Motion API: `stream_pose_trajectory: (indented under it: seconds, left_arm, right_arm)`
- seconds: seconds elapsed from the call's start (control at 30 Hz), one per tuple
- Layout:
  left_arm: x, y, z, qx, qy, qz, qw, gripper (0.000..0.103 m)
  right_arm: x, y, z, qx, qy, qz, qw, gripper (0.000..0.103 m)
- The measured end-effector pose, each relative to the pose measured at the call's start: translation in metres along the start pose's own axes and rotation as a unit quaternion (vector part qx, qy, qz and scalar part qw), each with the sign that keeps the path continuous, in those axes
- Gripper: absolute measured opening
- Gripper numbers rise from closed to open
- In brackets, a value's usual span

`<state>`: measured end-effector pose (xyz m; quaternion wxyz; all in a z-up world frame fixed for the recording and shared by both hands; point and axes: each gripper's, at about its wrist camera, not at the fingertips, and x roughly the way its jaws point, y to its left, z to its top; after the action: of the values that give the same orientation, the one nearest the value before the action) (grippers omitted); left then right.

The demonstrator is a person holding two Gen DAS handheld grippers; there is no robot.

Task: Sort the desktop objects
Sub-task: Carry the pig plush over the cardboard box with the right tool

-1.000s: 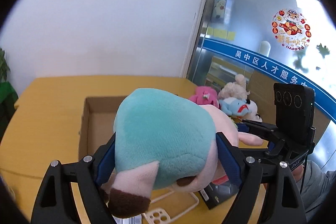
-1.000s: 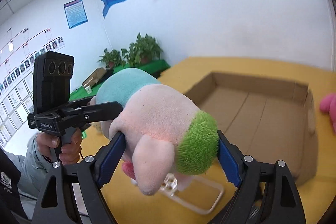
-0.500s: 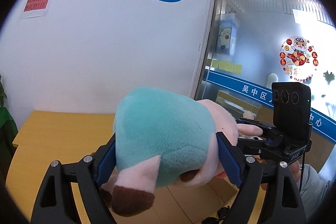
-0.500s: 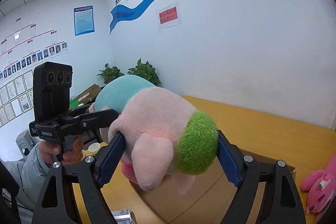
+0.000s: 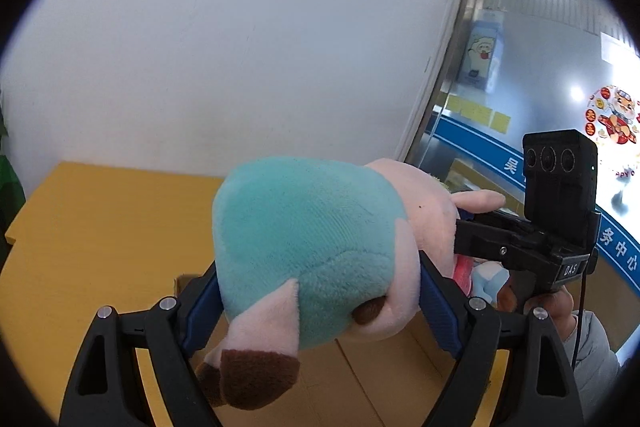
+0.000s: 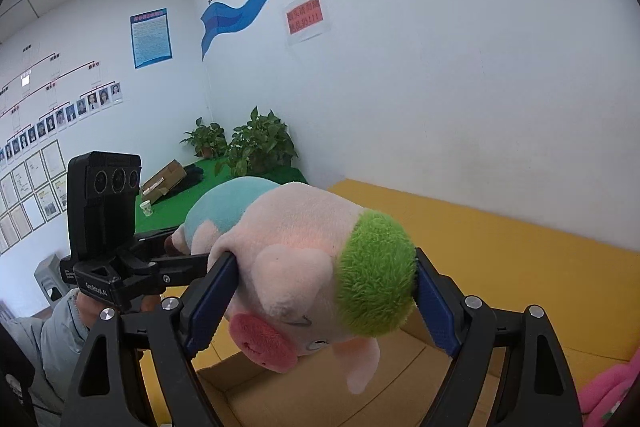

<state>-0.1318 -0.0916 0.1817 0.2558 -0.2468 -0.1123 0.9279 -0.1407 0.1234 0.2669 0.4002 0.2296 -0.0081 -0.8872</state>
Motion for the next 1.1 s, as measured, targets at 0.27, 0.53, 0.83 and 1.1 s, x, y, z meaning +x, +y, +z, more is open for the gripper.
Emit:
stream_pose_trajectory:
  seconds: [0.27,0.53,0.83,1.1]
  left_arm:
    - [0.079,0.06,-0.028,-0.081,0.074,0.053,0.9926,0.086]
    - [0.147,0.114,-0.065,-0.135,0.172,0.108,0.9698,0.086]
    - [0.15,0.103,-0.061,-0.102,0.207,0.163,0.9592,0.09]
    - [0.156,0.099,-0.058,-0.083,0.205,0.161,0.9617,0.091]
  right_arm:
    - [0.099,-0.075,-0.051,0.092,0.052,0.022,0.994,0.083]
    - [0.191,-0.152,-0.127,0.244,0.112,0.018,0.963,0.083]
    - [0.222,-0.177,-0.158,0.317,0.164,-0.028,0.934,0.089]
    - [0.214,-0.155,-0.151,0.292,0.185,-0.045,0.937,0.098]
